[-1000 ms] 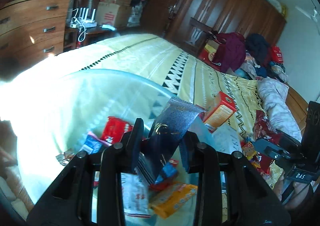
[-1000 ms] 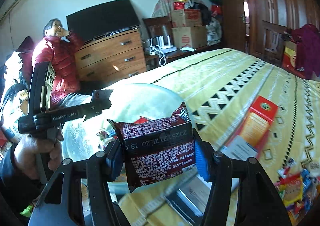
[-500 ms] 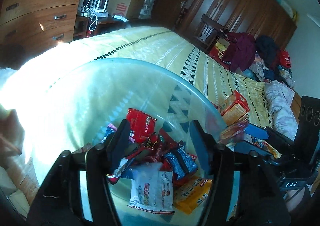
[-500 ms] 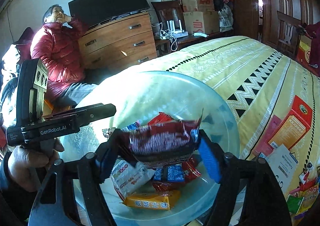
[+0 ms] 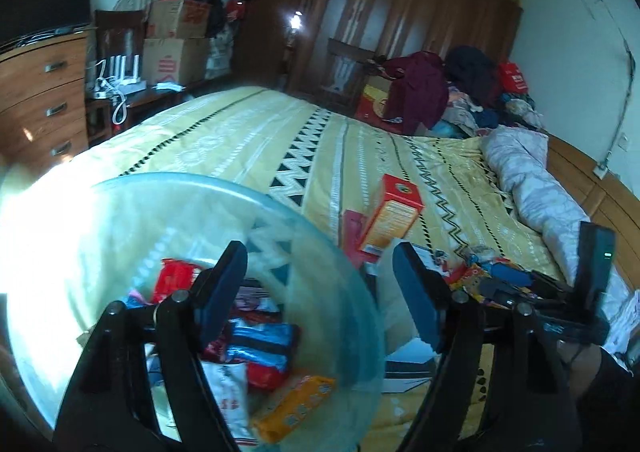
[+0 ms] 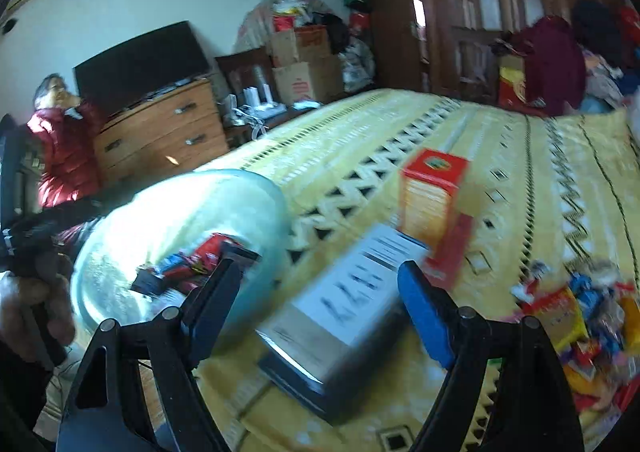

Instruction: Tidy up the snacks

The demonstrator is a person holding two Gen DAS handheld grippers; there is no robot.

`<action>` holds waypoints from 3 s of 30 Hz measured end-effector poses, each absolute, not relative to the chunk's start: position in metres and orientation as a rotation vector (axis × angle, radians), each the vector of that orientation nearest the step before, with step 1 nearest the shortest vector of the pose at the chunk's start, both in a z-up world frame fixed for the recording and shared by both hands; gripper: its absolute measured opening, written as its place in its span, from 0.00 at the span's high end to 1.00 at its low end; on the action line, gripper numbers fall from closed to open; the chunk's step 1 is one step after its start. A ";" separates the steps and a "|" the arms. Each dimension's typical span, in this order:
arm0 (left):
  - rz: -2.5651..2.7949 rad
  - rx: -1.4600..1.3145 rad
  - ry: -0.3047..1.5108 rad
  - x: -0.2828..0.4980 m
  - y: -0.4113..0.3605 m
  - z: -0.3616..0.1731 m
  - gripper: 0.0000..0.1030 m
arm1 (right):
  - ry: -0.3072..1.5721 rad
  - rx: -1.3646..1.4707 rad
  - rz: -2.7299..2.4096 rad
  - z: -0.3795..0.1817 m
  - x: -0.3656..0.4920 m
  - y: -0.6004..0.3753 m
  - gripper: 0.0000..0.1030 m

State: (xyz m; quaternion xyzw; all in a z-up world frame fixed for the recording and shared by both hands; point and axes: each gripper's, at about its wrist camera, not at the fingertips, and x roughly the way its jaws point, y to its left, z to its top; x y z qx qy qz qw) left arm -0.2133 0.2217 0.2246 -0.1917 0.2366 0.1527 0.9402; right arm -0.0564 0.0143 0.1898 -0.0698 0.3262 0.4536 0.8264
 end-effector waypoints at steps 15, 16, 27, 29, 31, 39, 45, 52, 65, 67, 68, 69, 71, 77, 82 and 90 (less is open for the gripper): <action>0.110 -0.317 0.606 -0.143 0.137 0.209 0.22 | 1.092 -0.214 0.677 0.059 0.179 -0.042 0.35; 0.107 -0.316 0.614 -0.142 0.134 0.209 0.22 | 1.112 -0.219 0.699 0.050 0.179 -0.033 0.34; 0.040 -0.322 0.668 -0.137 0.103 0.203 0.22 | 1.142 -0.360 0.983 0.030 0.061 -0.045 0.31; 0.017 -0.321 0.680 -0.138 0.094 0.200 0.21 | 1.104 -0.374 0.931 0.041 0.045 -0.073 0.29; -0.007 -0.330 0.691 -0.136 0.086 0.197 0.21 | 1.035 -0.333 0.837 0.059 0.038 -0.106 0.27; -0.062 -0.336 0.758 -0.127 0.057 0.180 0.19 | 0.945 -0.210 0.736 0.095 0.010 -0.184 0.21; -0.077 -0.351 0.808 -0.125 0.046 0.168 0.18 | 0.960 -0.376 0.808 0.076 0.000 -0.150 0.14; -0.093 -0.344 0.868 -0.118 0.030 0.152 0.18 | 0.939 -0.537 0.801 0.048 0.004 -0.103 0.09; -0.116 -0.443 1.028 -0.086 0.009 0.079 0.19 | 0.899 -0.218 0.737 0.079 -0.021 -0.180 0.35; -0.097 -0.436 1.039 -0.082 0.007 0.070 0.19 | 0.920 -0.175 0.715 0.076 -0.027 -0.196 0.35; -0.086 -0.428 1.042 -0.079 0.005 0.066 0.19 | 0.935 -0.156 0.705 0.074 -0.031 -0.204 0.35; -0.083 -0.419 1.041 -0.076 0.005 0.064 0.19 | 0.953 -0.142 0.692 0.068 -0.033 -0.211 0.35; -0.069 -0.375 1.034 -0.069 0.001 0.059 0.19 | 0.985 -0.126 0.676 0.059 -0.038 -0.222 0.35; -0.170 -0.264 0.996 -0.049 -0.007 0.045 0.19 | 1.027 -0.095 0.677 0.050 -0.041 -0.232 0.33; -0.148 -0.215 0.976 -0.056 -0.005 0.048 0.18 | 0.986 -0.110 0.666 0.062 -0.041 -0.233 0.20; -0.058 -0.249 1.009 -0.060 -0.005 0.043 0.17 | 1.039 -0.172 0.700 0.061 -0.030 -0.219 0.12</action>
